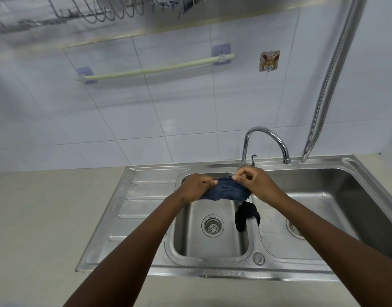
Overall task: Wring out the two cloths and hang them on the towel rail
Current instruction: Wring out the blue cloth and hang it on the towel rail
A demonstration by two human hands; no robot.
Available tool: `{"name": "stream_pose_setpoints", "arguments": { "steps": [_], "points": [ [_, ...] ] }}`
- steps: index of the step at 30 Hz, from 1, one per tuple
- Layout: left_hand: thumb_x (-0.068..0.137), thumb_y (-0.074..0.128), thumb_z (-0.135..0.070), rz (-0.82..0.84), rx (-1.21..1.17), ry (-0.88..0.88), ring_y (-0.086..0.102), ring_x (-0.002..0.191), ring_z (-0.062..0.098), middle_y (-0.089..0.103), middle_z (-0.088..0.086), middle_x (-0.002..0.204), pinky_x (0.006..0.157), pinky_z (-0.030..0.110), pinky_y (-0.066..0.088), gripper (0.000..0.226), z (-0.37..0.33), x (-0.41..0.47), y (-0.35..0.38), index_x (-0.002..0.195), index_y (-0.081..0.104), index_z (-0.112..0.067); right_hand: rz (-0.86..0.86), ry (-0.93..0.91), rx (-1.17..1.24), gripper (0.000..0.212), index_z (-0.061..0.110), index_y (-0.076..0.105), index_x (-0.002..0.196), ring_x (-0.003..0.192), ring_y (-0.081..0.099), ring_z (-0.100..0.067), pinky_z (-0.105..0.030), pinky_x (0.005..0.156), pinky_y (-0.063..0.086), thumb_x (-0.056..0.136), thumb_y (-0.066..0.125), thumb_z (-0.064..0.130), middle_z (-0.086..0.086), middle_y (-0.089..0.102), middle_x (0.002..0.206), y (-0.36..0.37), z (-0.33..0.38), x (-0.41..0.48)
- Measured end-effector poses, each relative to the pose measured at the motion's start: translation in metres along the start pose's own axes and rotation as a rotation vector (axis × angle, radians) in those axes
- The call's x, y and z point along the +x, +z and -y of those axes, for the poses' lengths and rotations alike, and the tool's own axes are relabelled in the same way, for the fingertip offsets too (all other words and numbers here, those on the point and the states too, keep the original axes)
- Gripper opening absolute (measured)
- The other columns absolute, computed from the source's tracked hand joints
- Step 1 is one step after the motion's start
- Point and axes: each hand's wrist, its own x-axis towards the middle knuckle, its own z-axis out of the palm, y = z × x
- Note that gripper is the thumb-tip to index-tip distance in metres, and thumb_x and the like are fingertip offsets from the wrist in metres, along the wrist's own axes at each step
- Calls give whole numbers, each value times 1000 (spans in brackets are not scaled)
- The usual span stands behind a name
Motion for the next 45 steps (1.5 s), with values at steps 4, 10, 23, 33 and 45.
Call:
{"name": "stream_pose_setpoints", "arguments": {
  "steps": [4,10,23,33,45],
  "points": [
    [97,52,-28,-55,-125,2,65,96,15,72,-1,106,82,25,48,24,-10,0,-12,112,70,-21,122,-31,-139,17,16,63,77,52,44,-1,-13,51,33,79,73,30,5,53,64,-10,1,6],
    [95,55,-26,-146,-119,47,57,86,10,68,2,94,72,12,39,21,-26,1,-24,91,70,-12,342,-51,-445,22,20,58,71,60,47,-8,-26,57,34,77,72,36,4,56,68,-31,0,18],
    [79,74,-21,53,271,-89,59,77,16,67,1,81,68,26,44,6,-16,-9,-81,81,71,-16,276,-75,-543,28,31,53,61,63,51,-9,-25,59,37,88,60,28,7,56,64,-78,20,10],
    [74,44,1,-719,410,-195,56,78,20,65,-2,77,51,30,45,35,-7,-35,-47,79,69,-23,-152,-163,-457,16,28,62,90,75,61,-20,-36,66,49,90,49,18,1,69,80,-47,3,9],
    [89,58,-8,-913,264,-251,58,84,13,70,2,95,67,20,41,18,20,-62,-34,98,71,-17,-149,-207,-535,19,24,61,98,83,62,-23,-38,70,52,92,44,18,0,69,92,-21,7,5]
  ]
}}
